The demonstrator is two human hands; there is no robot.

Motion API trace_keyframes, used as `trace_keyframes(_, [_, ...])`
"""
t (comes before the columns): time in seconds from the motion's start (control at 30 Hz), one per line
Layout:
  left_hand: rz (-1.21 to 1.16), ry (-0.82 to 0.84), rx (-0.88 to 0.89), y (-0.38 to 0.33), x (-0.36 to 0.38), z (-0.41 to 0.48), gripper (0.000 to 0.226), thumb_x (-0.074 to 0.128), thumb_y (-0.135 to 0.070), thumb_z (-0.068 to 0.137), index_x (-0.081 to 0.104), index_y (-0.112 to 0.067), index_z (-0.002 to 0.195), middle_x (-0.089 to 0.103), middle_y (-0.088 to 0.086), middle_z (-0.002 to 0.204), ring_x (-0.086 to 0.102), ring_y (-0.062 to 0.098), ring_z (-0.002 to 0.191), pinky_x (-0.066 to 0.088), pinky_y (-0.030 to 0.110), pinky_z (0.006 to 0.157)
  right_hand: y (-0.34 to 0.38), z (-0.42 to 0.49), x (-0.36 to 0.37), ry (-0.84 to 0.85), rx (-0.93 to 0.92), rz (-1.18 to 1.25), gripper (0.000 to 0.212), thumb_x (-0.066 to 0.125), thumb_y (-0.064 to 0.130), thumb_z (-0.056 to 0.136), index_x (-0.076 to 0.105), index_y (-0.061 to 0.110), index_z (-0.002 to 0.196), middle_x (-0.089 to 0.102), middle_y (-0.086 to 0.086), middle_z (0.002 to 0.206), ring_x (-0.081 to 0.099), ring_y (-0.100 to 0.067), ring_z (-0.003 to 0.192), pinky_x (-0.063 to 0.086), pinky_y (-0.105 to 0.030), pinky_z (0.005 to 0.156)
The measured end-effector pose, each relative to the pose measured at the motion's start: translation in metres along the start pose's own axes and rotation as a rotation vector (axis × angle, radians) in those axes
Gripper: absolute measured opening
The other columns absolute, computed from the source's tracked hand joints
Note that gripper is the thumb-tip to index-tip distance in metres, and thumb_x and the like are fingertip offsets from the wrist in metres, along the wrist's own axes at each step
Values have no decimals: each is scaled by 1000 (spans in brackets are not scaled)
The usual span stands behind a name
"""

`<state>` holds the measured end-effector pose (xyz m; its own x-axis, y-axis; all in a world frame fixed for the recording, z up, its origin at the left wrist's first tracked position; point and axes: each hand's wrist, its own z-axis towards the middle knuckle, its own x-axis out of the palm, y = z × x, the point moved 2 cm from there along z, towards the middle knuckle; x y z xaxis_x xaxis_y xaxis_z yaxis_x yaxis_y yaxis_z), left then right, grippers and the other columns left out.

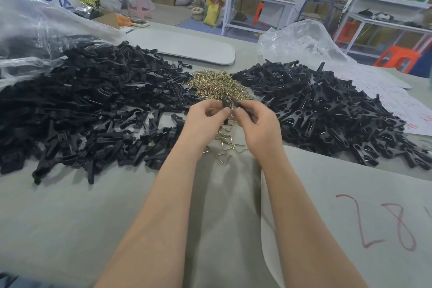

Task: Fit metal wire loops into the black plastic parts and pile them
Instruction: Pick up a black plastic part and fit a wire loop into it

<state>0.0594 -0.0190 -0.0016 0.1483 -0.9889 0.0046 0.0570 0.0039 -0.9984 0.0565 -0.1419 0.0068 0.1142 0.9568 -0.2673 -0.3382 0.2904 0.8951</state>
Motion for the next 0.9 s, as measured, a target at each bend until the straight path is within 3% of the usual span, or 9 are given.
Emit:
trace_keyframes(0.1, [-30,-6,-34,1,0,1,8,66,-20,88,61,-23,94,69,8,102,63,14,84,55,31,83,0,-2,-5,-123,-12,3,17,52,16,95,47,32,94,66,5,93,63,-10,95,45,-11,83])
trace_keyframes(0.17, [-62,3,-49,1,1,1,13,67,-20,88,63,-19,100,69,7,103,63,11,85,54,24,75,0,-1,-8,-161,-70,-70,17,55,21,94,49,36,95,57,7,85,56,-5,82,39,-5,70])
trace_keyframes(0.27, [-95,11,-65,1,1,1,18,66,-19,88,64,-15,105,69,6,101,63,10,84,51,21,70,-2,0,-12,-157,-66,-92,10,59,24,92,56,32,97,48,2,64,43,-5,58,35,-15,57])
trace_keyframes(0.33, [-99,16,-67,1,1,1,14,66,-18,88,63,-17,101,69,6,99,63,11,83,51,23,71,-2,0,-12,-116,-2,2,11,57,17,93,57,26,99,53,2,60,47,-6,53,40,-19,58])
trace_keyframes(0.43, [-90,21,-65,1,1,1,8,66,-17,88,63,-21,95,68,0,89,62,8,77,52,23,72,2,-1,-8,-33,82,130,24,48,0,91,58,18,103,65,-2,77,60,-7,66,55,-30,71])
trace_keyframes(0.57, [-73,30,-47,1,1,1,9,65,-16,89,63,-25,90,66,-6,82,61,5,73,51,21,70,5,-3,-5,0,84,164,16,51,5,92,58,15,102,65,-3,82,60,-13,75,53,-44,82])
trace_keyframes(0.67, [-54,39,-24,1,1,0,16,65,-15,88,64,-30,83,67,-9,76,61,7,73,54,28,78,4,-4,-4,-1,27,64,15,51,1,91,53,14,99,64,-11,86,60,-22,78,52,-49,84])
trace_keyframes(0.8, [-30,47,-3,1,1,-1,23,65,-14,87,66,-32,74,68,-17,63,61,8,74,52,35,86,1,-3,-4,-16,-5,39,20,55,2,90,47,14,105,65,6,87,63,-6,81,51,-18,78])
trace_keyframes(0.9, [-22,46,11,0,1,-2,22,65,-13,87,65,-32,74,68,-19,62,61,7,74,51,35,88,-2,-1,-5,-27,-15,-12,25,55,4,90,54,12,114,64,10,94,61,3,89,45,-7,76])
